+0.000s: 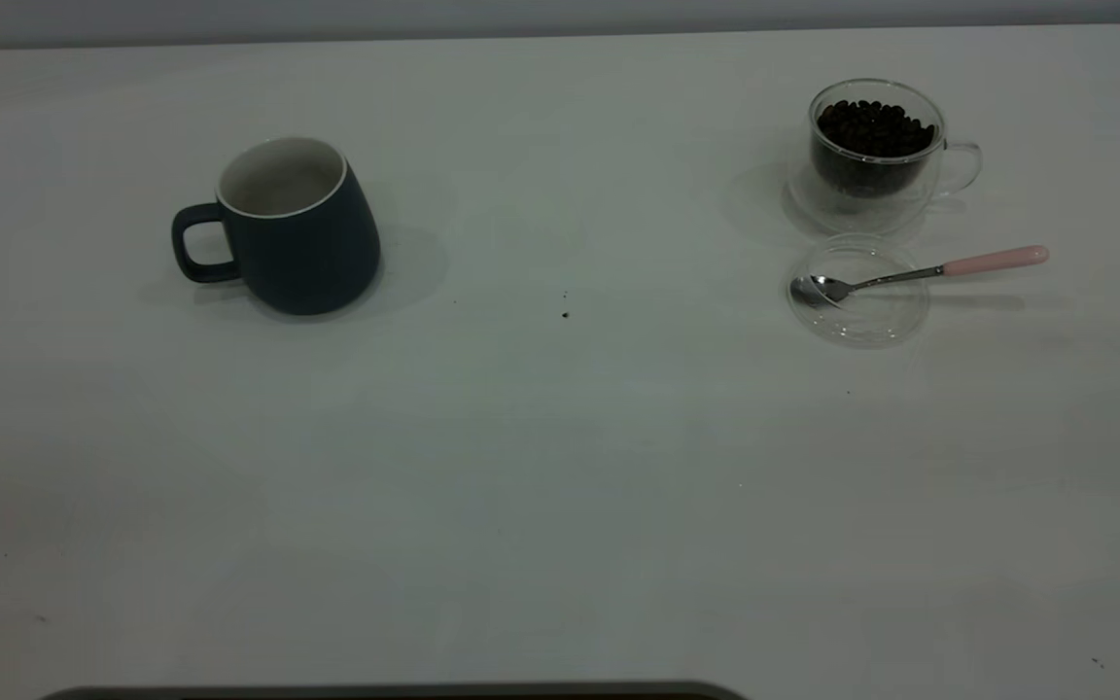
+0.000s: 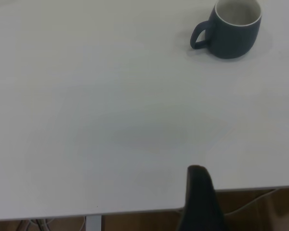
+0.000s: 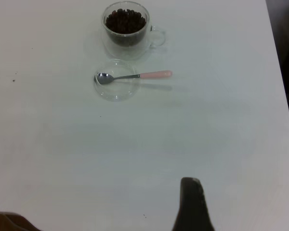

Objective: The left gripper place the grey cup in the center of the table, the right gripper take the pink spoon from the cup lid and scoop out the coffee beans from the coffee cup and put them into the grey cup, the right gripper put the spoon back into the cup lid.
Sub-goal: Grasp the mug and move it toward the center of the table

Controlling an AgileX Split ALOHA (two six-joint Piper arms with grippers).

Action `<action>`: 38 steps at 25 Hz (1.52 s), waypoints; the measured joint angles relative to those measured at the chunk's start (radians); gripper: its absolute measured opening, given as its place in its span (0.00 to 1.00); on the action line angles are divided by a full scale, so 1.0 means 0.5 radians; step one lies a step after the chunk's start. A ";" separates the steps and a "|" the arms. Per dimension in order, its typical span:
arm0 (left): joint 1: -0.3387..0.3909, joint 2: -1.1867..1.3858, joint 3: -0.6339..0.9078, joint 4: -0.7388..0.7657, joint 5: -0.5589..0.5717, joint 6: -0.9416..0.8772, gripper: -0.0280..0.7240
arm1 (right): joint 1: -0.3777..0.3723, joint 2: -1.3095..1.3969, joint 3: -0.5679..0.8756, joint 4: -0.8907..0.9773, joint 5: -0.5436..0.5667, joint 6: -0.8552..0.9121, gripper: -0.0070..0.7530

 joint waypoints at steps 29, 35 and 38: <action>0.000 0.191 -0.049 0.006 -0.198 0.053 0.79 | 0.000 0.000 0.000 0.000 0.001 0.000 0.78; 0.000 0.905 -0.270 -0.104 -0.695 -0.044 0.79 | 0.000 0.000 0.000 0.000 0.001 0.000 0.78; 0.000 1.360 -0.441 -0.164 -0.771 0.060 0.79 | 0.000 0.000 0.000 0.000 0.001 0.000 0.78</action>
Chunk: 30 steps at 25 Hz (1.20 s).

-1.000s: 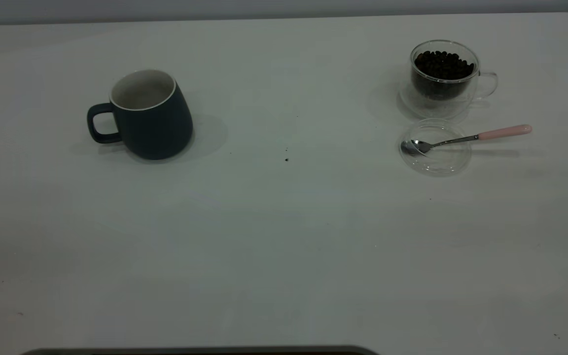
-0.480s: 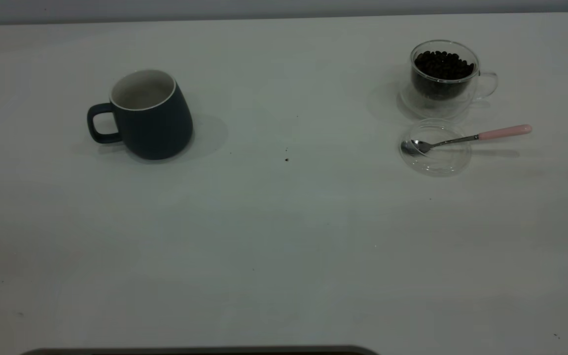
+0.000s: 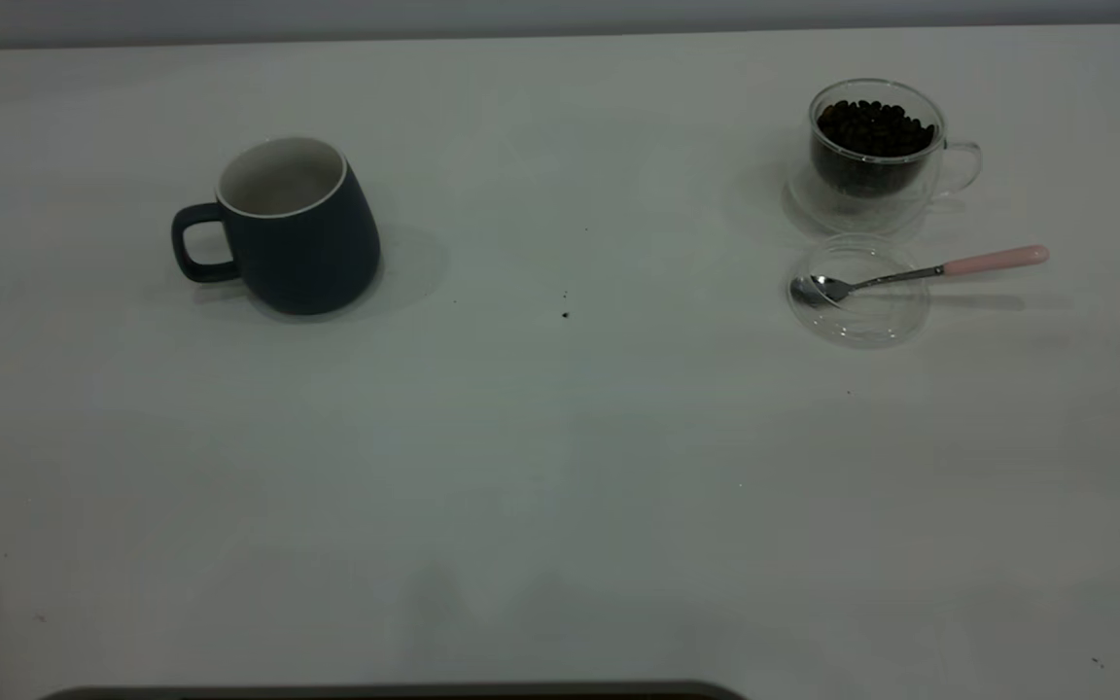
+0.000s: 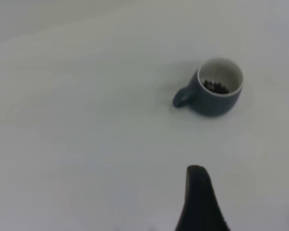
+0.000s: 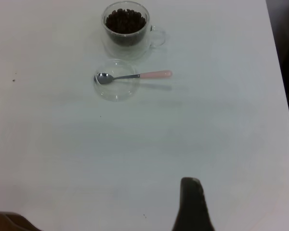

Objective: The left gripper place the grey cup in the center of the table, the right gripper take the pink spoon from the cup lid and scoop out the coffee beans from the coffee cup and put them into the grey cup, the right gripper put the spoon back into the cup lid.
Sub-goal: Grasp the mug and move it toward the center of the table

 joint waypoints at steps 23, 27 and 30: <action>0.000 2.485 -1.044 0.099 -0.422 0.982 0.79 | 0.000 0.000 0.000 0.000 0.002 0.000 0.78; 0.000 2.793 -1.327 0.114 -0.429 1.350 0.79 | 0.000 0.000 0.000 0.000 0.002 0.000 0.78; 0.000 2.949 -1.465 0.114 -0.416 1.734 0.79 | 0.000 0.000 0.000 0.000 0.002 0.000 0.78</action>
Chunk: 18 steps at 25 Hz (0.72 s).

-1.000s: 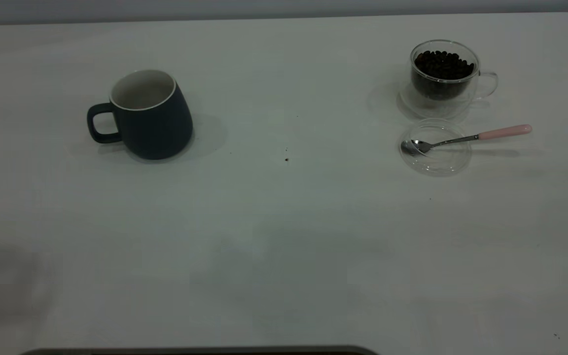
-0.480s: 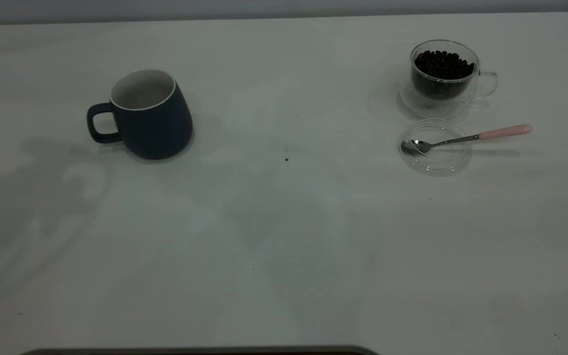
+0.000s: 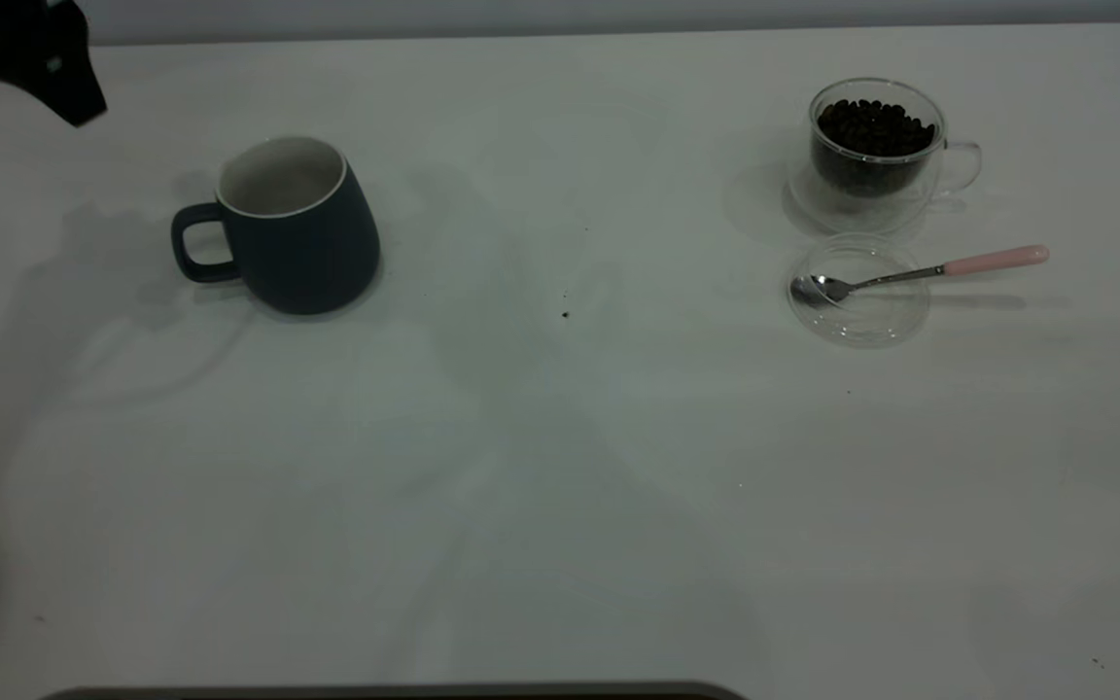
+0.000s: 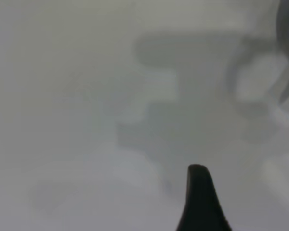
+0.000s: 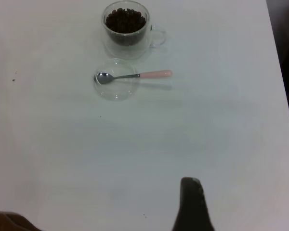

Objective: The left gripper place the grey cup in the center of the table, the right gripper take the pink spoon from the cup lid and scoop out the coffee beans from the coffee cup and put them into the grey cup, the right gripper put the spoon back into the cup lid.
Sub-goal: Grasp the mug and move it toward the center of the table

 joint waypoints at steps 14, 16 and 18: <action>0.000 0.307 -0.060 -0.273 0.155 1.418 0.79 | 0.000 0.000 0.000 0.000 0.002 0.000 0.78; 0.000 0.351 -0.065 -0.300 0.165 1.505 0.79 | 0.000 0.000 0.000 0.000 0.002 0.000 0.78; -0.007 0.380 -0.067 -0.334 0.170 1.562 0.79 | 0.000 0.000 0.000 0.000 0.002 0.000 0.78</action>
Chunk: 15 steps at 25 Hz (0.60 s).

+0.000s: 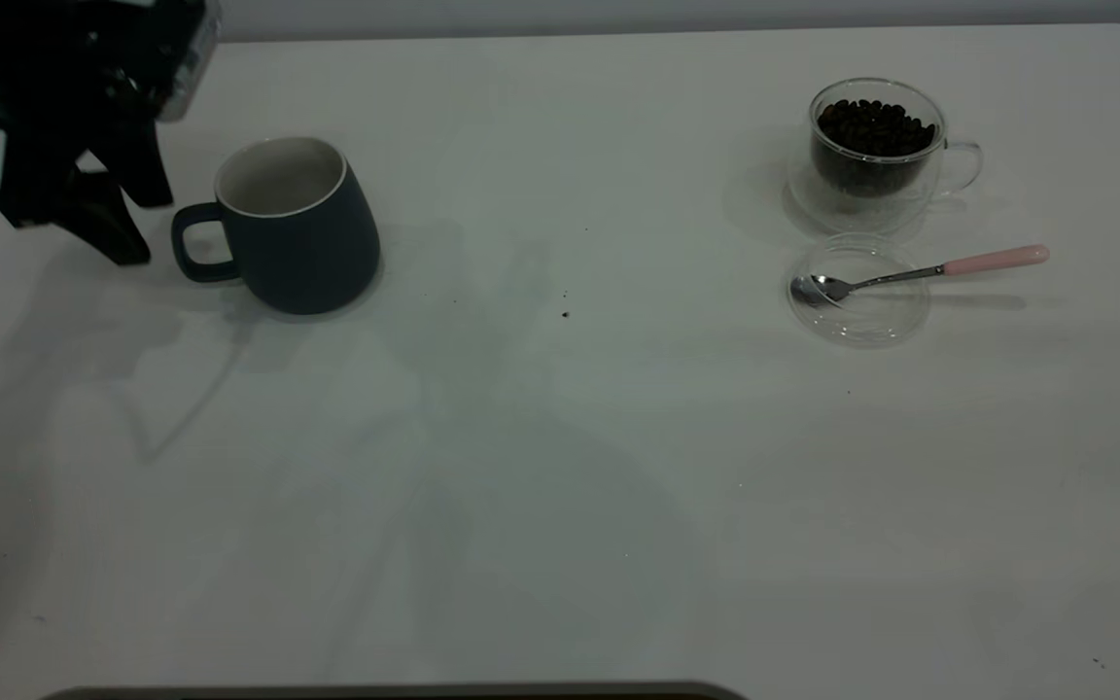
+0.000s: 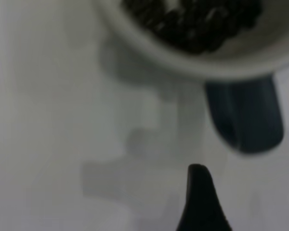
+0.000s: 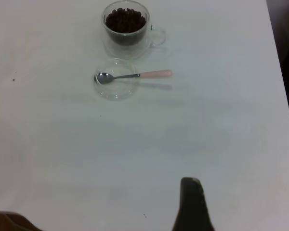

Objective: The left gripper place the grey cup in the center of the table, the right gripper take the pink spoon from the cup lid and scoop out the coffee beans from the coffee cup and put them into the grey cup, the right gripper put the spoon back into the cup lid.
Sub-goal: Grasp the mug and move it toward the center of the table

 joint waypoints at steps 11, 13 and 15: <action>-0.131 0.114 -0.006 -0.083 -0.185 0.061 0.79 | 0.000 0.000 0.000 0.000 0.000 0.000 0.78; -0.180 0.127 -0.008 -0.088 -0.221 0.067 0.79 | 0.000 0.000 0.000 0.000 0.000 0.000 0.78; -0.235 0.134 -0.008 -0.093 -0.272 0.062 0.79 | 0.000 0.000 0.000 0.000 0.000 0.000 0.78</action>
